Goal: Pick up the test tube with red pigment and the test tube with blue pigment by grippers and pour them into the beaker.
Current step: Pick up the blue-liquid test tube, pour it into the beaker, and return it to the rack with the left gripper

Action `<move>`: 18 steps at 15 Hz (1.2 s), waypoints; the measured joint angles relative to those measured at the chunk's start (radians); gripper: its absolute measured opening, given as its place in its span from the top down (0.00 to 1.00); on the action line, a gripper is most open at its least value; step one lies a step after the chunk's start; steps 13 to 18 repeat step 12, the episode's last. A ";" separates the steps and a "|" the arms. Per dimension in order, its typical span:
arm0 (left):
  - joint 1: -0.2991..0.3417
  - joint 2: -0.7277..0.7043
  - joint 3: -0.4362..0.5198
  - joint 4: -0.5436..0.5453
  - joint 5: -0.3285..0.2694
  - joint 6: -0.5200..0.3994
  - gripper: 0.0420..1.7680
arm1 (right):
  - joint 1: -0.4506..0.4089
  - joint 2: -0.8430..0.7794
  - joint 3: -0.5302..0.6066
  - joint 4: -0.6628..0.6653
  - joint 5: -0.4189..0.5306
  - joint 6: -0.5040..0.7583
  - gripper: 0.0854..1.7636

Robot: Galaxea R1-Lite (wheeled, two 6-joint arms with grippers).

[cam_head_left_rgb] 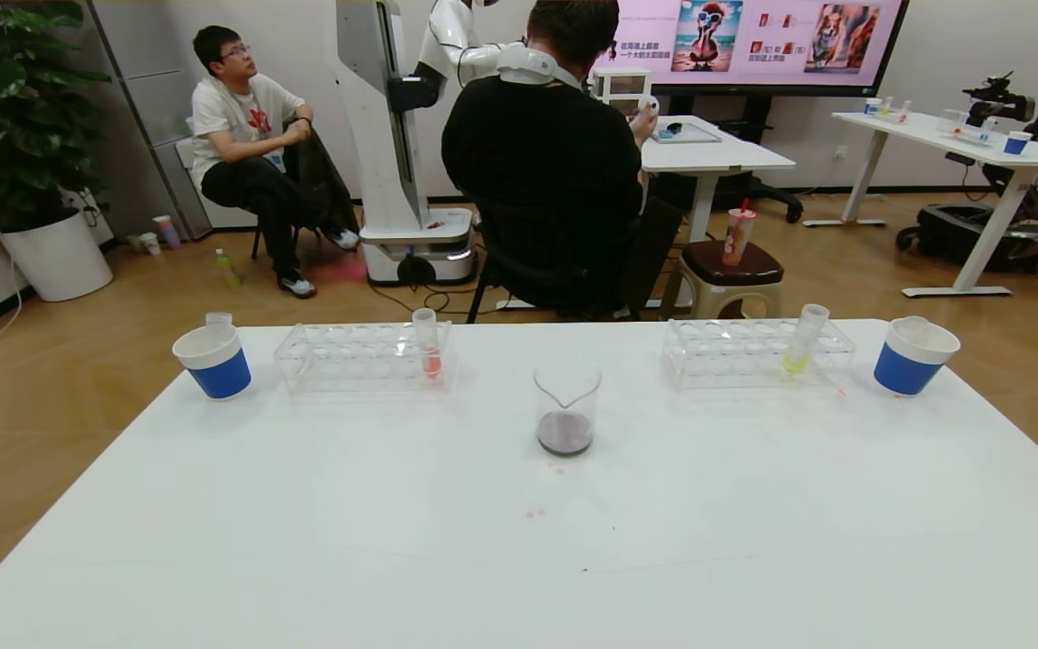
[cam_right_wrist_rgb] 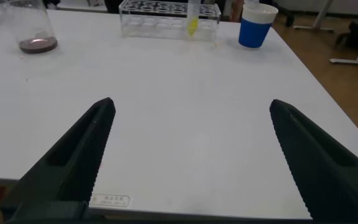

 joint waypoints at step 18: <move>0.000 -0.030 0.324 -0.039 0.089 -0.042 0.01 | 0.000 0.000 0.000 0.000 0.000 0.000 0.02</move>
